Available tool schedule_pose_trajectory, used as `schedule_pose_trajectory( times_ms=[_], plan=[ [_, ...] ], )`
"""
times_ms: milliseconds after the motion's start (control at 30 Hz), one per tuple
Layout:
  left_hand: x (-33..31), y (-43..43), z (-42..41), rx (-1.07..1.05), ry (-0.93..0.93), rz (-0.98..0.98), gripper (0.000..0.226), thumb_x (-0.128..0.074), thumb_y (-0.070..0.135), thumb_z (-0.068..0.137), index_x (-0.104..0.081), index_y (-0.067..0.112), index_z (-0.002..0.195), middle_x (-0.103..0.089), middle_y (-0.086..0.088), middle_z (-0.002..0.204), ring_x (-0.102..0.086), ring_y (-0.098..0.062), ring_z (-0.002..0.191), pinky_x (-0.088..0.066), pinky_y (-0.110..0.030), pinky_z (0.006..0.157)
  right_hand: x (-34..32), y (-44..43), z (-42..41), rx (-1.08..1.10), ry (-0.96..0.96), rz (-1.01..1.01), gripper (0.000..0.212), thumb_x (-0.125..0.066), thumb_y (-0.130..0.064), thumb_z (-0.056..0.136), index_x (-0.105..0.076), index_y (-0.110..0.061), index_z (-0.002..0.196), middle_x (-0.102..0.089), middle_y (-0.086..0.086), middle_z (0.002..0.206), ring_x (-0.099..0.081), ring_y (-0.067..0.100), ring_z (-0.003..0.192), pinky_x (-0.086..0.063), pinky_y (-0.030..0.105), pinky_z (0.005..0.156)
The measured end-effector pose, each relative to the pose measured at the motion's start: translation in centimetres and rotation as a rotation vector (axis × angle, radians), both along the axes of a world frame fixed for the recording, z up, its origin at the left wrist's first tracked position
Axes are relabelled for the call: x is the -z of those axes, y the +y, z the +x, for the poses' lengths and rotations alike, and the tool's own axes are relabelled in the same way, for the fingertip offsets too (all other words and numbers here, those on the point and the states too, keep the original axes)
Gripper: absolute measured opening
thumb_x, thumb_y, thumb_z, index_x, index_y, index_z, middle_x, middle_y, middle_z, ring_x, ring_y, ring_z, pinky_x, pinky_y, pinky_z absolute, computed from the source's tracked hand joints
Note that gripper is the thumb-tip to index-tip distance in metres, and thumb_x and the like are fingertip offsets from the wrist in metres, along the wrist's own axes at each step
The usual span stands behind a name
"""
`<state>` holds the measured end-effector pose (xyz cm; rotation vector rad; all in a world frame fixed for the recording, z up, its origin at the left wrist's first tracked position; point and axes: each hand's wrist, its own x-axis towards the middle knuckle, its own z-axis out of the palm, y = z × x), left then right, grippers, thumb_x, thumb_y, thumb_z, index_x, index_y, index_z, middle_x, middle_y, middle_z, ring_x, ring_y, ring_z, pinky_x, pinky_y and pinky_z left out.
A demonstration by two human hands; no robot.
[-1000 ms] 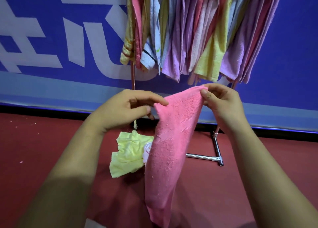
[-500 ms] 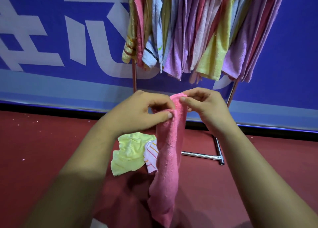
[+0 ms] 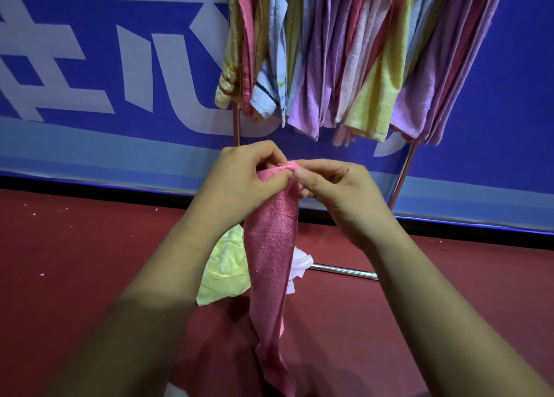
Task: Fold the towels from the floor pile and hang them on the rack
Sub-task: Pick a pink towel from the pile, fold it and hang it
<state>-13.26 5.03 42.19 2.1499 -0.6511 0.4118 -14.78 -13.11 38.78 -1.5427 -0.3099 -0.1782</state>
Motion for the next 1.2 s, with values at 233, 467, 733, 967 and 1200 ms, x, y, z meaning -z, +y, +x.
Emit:
schedule_pose_trajectory(
  times_ms=[233, 467, 733, 967, 1200],
  plan=[
    [0.1, 2.6, 1.4, 0.047, 0.103, 0.184, 0.025, -0.063, 0.068, 0.069, -0.067, 0.043, 0.07, -0.049, 0.009, 0.107, -0.043, -0.008, 0.111, -0.03, -0.012, 0.098, -0.5, -0.5, -0.1, 0.122, -0.073, 0.029, 0.018, -0.068, 0.003, 0.09, -0.074, 0.001, 0.107, -0.078, 0.005, 0.096, -0.069, 0.007, 0.086, -0.053, 0.019, 0.081],
    [0.4, 2.3, 1.4, 0.027, 0.083, -0.105, 0.015, -0.073, 0.041, 0.085, -0.076, 0.026, 0.086, -0.075, 0.007, 0.085, -0.07, -0.011, 0.085, -0.055, -0.038, 0.081, -0.4, -0.4, 0.1, 0.186, -0.079, -0.002, 0.015, -0.065, -0.002, 0.094, -0.075, -0.007, 0.104, -0.078, -0.001, 0.097, -0.07, 0.011, 0.092, -0.055, 0.029, 0.09],
    [0.9, 0.4, 0.8, 0.241, 0.3, -0.331, 0.045, -0.081, 0.028, 0.078, -0.063, 0.03, 0.119, -0.075, 0.001, 0.104, -0.069, -0.011, 0.096, -0.055, -0.034, 0.09, -1.6, -0.4, -0.2, 0.178, -0.087, 0.15, 0.014, -0.066, -0.013, 0.093, -0.076, -0.016, 0.101, -0.075, 0.001, 0.096, -0.066, 0.018, 0.094, -0.053, 0.045, 0.09],
    [0.6, 0.0, 0.5, 0.125, 0.262, -0.452, 0.023, -0.077, 0.015, 0.082, -0.076, 0.027, 0.102, -0.077, 0.005, 0.093, -0.068, -0.007, 0.085, -0.056, -0.033, 0.082, 0.2, -0.4, 0.5, -0.028, 0.107, 0.297, 0.024, -0.069, -0.014, 0.086, -0.072, -0.01, 0.109, -0.074, 0.012, 0.101, -0.069, 0.018, 0.088, -0.057, 0.031, 0.077],
    [0.6, 0.7, 1.4, 0.008, 0.275, -0.557, 0.018, -0.076, 0.013, 0.084, -0.077, 0.031, 0.08, -0.071, 0.012, 0.075, -0.064, -0.004, 0.073, -0.052, -0.024, 0.069, 1.9, 0.5, -1.1, -0.088, 0.239, 0.151, 0.018, -0.058, 0.0, 0.095, -0.065, -0.005, 0.079, -0.061, -0.011, 0.057, -0.051, -0.002, 0.048, -0.04, 0.01, 0.048]
  ],
)
